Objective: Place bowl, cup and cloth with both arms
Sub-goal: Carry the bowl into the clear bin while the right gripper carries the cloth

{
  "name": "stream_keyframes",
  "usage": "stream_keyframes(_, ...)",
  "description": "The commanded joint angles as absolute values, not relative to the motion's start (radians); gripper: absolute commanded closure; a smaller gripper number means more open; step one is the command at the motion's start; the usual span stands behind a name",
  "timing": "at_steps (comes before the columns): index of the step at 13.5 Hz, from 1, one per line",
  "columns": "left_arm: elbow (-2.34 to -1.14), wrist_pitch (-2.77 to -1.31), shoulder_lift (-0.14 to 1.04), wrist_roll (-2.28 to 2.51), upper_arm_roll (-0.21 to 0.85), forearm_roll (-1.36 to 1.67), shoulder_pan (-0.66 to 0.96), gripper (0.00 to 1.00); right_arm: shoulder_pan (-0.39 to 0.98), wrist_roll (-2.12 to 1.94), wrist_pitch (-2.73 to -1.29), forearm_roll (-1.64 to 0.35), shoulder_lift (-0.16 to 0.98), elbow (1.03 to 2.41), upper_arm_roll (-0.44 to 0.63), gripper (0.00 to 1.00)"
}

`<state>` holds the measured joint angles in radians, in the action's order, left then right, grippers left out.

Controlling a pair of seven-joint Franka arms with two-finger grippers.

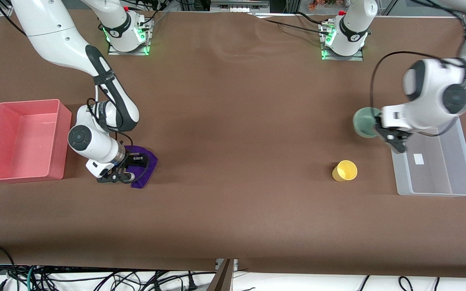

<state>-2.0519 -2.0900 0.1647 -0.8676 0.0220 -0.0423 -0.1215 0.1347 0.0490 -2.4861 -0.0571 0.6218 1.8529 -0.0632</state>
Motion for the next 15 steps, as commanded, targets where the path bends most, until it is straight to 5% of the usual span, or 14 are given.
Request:
stream_keyframes(1, -1.864, -2.031, 0.288, -1.052, 0.025, -0.048, -0.274, 1.00, 0.138, 0.051, -2.494, -0.071, 0.586, 1.862, -0.061, 1.00)
stream_keyframes(3, -1.755, -2.034, 0.395, -1.155, 0.025, -0.048, -0.369, 1.00, 0.115, 0.037, -2.377, -0.066, 0.510, 1.839, -0.058, 1.00)
stream_keyframes(7, -1.580, -2.071, 0.609, -1.173, 0.025, -0.084, -0.449, 1.00, 0.048, -0.090, -1.831, -0.048, 0.385, 1.617, 0.006, 1.00)
stream_keyframes(11, -1.575, -2.184, 0.686, -1.172, 0.026, -0.084, -0.469, 0.94, 0.046, -0.504, -1.576, -0.046, 0.356, 1.534, 0.323, 1.00)
stream_keyframes(13, -1.572, -2.183, 0.683, -1.166, 0.026, -0.080, -0.471, 0.05, 0.013, -0.662, -1.594, -0.048, 0.374, 1.555, 0.411, 1.00)
stream_keyframes(15, -1.572, -2.163, 0.663, -1.163, 0.032, -0.081, -0.468, 0.00, -0.040, -0.690, -1.638, -0.048, 0.397, 1.598, 0.420, 1.00)
